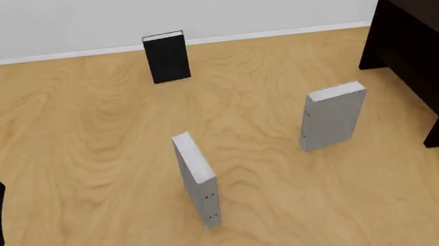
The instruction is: Pick up the book on the right and place it on the cabinet shelf.
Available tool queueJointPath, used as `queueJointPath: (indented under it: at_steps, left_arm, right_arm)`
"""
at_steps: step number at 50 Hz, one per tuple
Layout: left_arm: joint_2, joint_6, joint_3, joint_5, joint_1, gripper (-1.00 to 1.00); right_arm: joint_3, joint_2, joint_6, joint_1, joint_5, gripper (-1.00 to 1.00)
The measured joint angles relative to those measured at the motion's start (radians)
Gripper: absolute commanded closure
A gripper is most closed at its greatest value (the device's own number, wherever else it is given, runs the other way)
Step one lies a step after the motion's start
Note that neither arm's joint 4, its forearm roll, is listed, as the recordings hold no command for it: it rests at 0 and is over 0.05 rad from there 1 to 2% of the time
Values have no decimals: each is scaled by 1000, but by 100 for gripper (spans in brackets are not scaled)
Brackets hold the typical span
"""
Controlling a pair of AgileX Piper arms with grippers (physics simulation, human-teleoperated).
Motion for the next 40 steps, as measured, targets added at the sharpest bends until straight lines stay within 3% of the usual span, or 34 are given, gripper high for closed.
queueJointPath:
  at_steps: [14, 40]
  left_arm:
    - [11, 10, 2, -3, -6, -100]
    - [6, 38, 4, 17, -5, -100]
  right_arm:
    - [-142, 63, -135, 72, 90, -100]
    - [-519, 345, -598, 225, 232, -100]
